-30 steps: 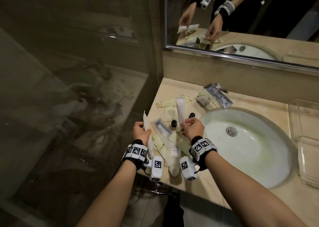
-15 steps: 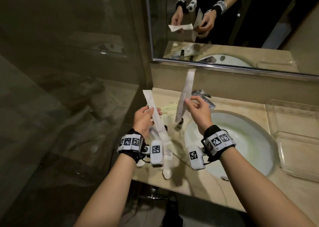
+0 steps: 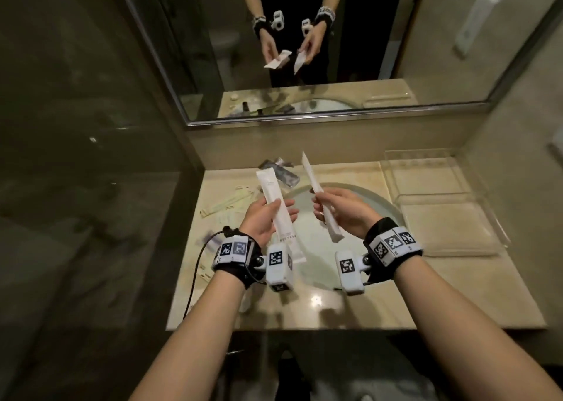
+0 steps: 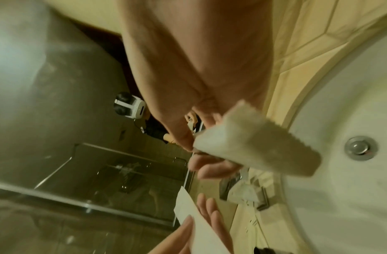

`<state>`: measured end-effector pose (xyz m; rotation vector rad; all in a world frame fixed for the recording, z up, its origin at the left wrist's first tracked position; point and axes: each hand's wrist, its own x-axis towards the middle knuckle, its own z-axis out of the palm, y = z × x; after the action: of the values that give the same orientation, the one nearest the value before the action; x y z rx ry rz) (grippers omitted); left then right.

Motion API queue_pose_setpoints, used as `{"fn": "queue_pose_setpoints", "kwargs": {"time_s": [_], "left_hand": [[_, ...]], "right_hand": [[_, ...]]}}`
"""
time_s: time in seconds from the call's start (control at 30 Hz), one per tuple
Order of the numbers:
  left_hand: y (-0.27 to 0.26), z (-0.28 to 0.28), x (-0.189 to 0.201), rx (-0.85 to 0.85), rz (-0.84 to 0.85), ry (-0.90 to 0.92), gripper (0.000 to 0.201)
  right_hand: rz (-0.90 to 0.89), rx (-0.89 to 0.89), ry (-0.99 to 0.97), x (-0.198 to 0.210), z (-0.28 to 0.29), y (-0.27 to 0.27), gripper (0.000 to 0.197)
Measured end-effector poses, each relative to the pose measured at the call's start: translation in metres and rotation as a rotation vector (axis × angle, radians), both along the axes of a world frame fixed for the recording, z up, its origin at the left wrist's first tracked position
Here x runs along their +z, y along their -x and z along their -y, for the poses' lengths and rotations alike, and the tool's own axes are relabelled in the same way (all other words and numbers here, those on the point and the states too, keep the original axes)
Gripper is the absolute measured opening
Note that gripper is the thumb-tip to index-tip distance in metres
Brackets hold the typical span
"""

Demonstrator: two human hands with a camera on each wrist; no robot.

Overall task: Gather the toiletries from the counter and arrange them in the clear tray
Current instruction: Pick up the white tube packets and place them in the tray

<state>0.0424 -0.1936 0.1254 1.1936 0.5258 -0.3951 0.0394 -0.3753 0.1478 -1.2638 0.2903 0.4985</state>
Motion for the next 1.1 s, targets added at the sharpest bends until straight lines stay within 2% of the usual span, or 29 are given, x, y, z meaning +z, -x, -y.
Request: {"fn": "queue_pose_setpoints", "kwargs": {"time_s": [0.1, 0.23, 0.3, 0.37, 0.47, 0.57, 0.7, 0.9, 0.93, 1.1], "left_hand": [[0.013, 0.046, 0.002, -0.047, -0.002, 0.017, 0.037], [0.034, 0.109, 0.008, -0.046, -0.015, 0.035, 0.025], [0.044, 0.140, 0.009, -0.051, -0.033, 0.022, 0.025], [0.053, 0.169, 0.010, -0.059, -0.047, 0.020, 0.026], [0.066, 0.206, 0.012, -0.060, -0.083, 0.012, 0.027], [0.074, 0.233, 0.012, -0.095, -0.128, 0.029, 0.037], [0.080, 0.264, 0.014, -0.123, -0.116, 0.080, 0.037], [0.063, 0.289, 0.000, -0.104, -0.108, 0.077, 0.067], [0.056, 0.290, -0.003, -0.108, -0.112, 0.085, 0.067], [0.019, 0.296, -0.024, -0.119, -0.093, 0.112, 0.036]], "right_hand": [[-0.071, -0.007, -0.191, 0.003, 0.046, 0.021, 0.031], [-0.093, -0.030, -0.284, 0.001, 0.108, 0.049, 0.036], [-0.084, -0.079, -0.215, 0.000, 0.135, 0.061, 0.037], [-0.025, -0.125, -0.049, -0.004, 0.162, 0.072, 0.036], [0.106, -0.077, 0.134, -0.009, 0.195, 0.088, 0.030], [0.174, -0.081, 0.227, -0.012, 0.219, 0.100, 0.032], [0.152, -0.181, 0.314, -0.022, 0.243, 0.103, 0.033], [0.132, -0.203, 0.385, -0.027, 0.259, 0.095, 0.027], [0.120, -0.200, 0.410, -0.030, 0.261, 0.090, 0.025], [0.077, -0.201, 0.577, -0.046, 0.281, 0.058, 0.011]]}}
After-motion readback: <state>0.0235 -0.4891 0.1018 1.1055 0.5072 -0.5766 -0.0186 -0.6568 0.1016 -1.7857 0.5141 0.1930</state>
